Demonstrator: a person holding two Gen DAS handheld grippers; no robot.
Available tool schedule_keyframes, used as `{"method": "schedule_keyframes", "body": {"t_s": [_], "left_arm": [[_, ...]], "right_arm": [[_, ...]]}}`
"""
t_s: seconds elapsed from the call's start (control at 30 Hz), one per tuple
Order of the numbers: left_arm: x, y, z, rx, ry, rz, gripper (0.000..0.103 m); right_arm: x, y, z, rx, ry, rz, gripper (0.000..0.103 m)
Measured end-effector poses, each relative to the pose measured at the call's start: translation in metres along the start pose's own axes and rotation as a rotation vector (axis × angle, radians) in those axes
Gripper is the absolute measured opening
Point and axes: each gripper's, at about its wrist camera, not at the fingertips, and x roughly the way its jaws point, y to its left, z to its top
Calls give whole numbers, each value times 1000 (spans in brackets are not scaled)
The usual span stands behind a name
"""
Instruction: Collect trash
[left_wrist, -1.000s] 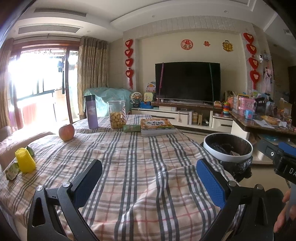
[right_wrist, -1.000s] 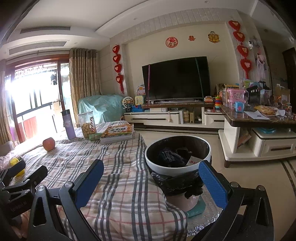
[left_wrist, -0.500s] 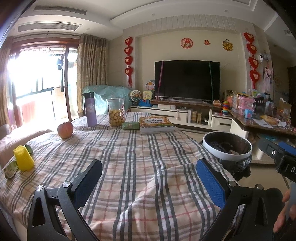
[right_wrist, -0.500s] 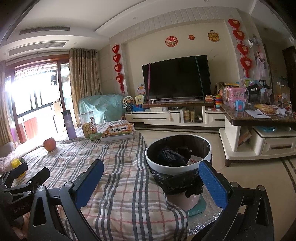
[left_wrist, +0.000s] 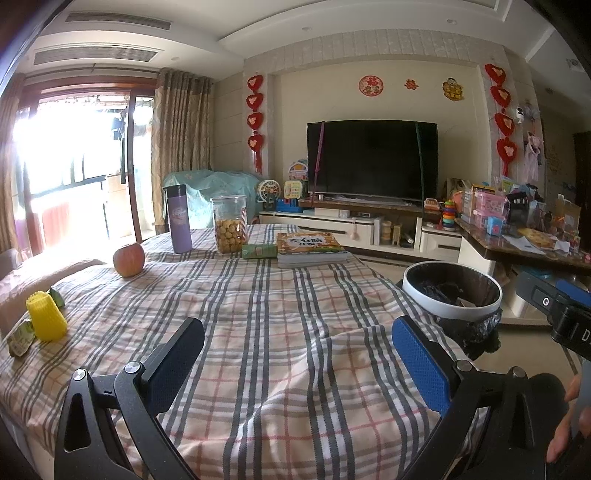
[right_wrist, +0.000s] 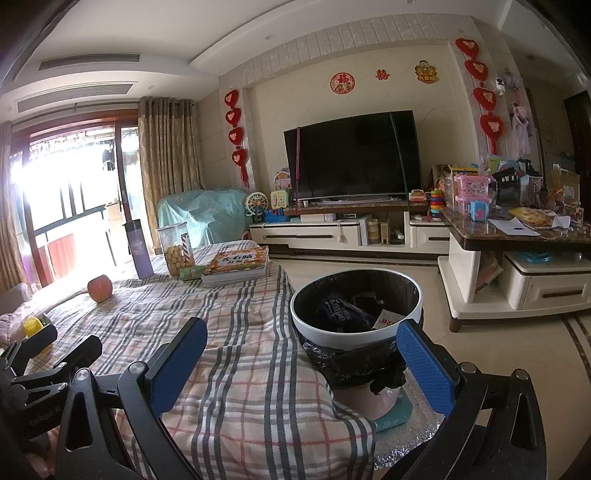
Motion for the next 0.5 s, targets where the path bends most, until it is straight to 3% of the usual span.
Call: {"method": "schedule_keyframes", "body": {"t_s": [0.5], "left_arm": [[1,-2,-2,1,4,-3,102]], "right_arm": [[1,0,0,2,7,2,103]]}}
